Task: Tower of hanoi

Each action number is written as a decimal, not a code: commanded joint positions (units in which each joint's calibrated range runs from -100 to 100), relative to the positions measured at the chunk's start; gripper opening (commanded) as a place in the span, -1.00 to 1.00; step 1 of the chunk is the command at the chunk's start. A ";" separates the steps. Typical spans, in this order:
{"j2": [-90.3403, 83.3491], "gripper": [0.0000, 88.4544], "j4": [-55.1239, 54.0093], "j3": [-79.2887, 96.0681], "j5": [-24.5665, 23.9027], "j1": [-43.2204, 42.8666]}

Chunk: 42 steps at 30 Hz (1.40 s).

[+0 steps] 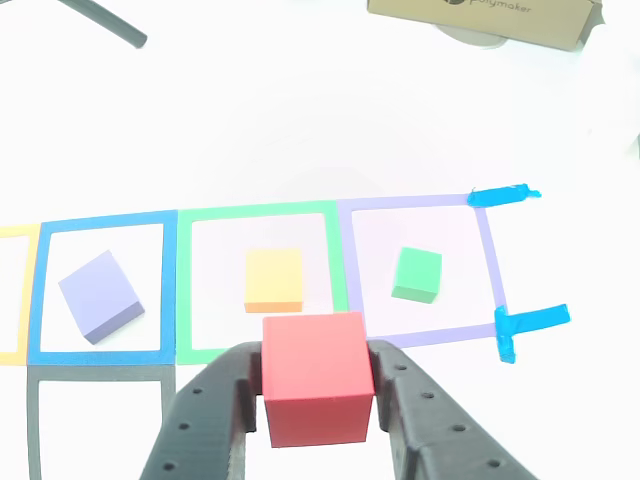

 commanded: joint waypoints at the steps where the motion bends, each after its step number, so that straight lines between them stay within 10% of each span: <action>1: 3.41 -0.98 4.50 -10.15 0.00 5.46; 11: 1.47 -0.98 -4.08 4.31 0.00 15.72; 25: -0.95 -0.98 -57.44 55.49 0.00 24.06; 42: 27.72 -0.98 -101.49 65.49 0.00 26.27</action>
